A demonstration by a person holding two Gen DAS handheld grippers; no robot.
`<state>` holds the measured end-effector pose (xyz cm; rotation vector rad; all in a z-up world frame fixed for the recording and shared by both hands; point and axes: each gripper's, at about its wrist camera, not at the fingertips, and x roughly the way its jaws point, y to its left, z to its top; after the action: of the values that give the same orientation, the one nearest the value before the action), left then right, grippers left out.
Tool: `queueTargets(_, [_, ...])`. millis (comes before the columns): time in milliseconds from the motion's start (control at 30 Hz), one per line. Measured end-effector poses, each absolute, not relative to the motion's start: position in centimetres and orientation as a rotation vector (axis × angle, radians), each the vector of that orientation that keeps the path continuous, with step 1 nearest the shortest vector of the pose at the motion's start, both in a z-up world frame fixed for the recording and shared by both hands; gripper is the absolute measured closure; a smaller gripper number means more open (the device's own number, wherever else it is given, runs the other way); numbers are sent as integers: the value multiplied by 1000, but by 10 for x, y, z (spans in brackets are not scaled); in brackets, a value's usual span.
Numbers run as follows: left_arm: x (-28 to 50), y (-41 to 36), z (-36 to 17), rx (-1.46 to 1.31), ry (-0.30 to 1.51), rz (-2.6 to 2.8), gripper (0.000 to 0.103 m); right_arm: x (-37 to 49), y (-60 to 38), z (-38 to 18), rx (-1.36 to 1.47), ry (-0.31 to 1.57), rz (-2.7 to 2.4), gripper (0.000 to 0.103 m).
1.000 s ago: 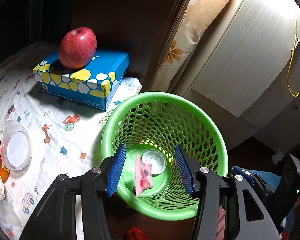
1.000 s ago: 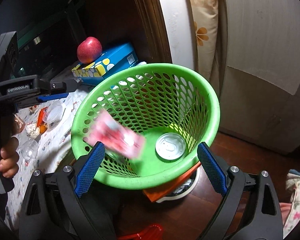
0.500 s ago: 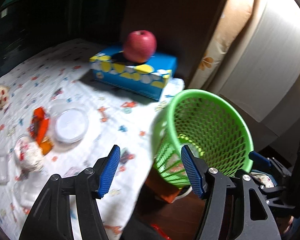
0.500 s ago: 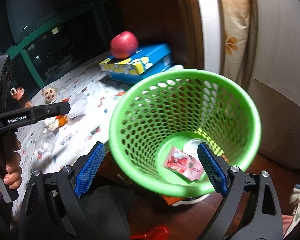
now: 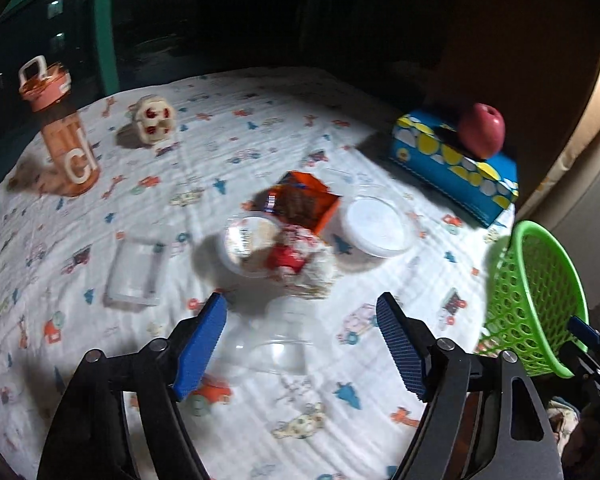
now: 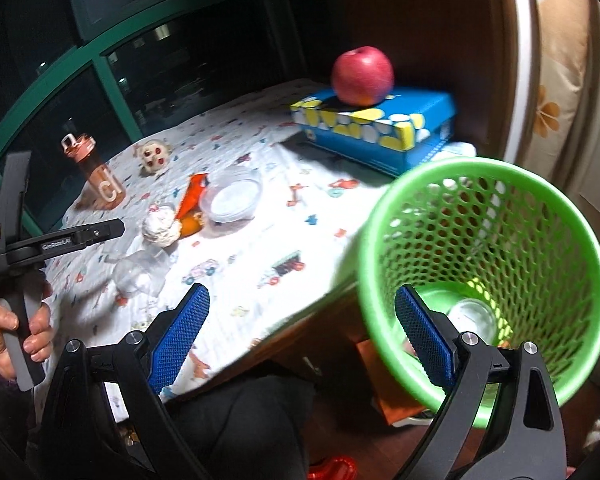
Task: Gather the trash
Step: 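Grasp the clear plastic box with the left tool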
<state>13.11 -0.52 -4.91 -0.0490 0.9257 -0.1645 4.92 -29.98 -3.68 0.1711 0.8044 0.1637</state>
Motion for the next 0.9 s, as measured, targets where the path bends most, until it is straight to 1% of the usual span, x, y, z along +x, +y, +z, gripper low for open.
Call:
queueTargets(100, [142,27,-57,-43,932,-74,25,57,-283,-37,156,810,194,10])
queueTargets(167, [150,48,-65,-41,942,-30,23,61,-272,-37,148,815,214,10])
queueTargets(367, [174,87,-88,-33,981,26,20,74,-243,-38,120,829,263,10])
queueTargets(567, [193,104,-107,-13,1006,48,15,87,-219,-41,94,845,300,10])
queueTargets(900, [219,115,-131,-53,1065,19,15,110,-187,-48,57,870,348,10])
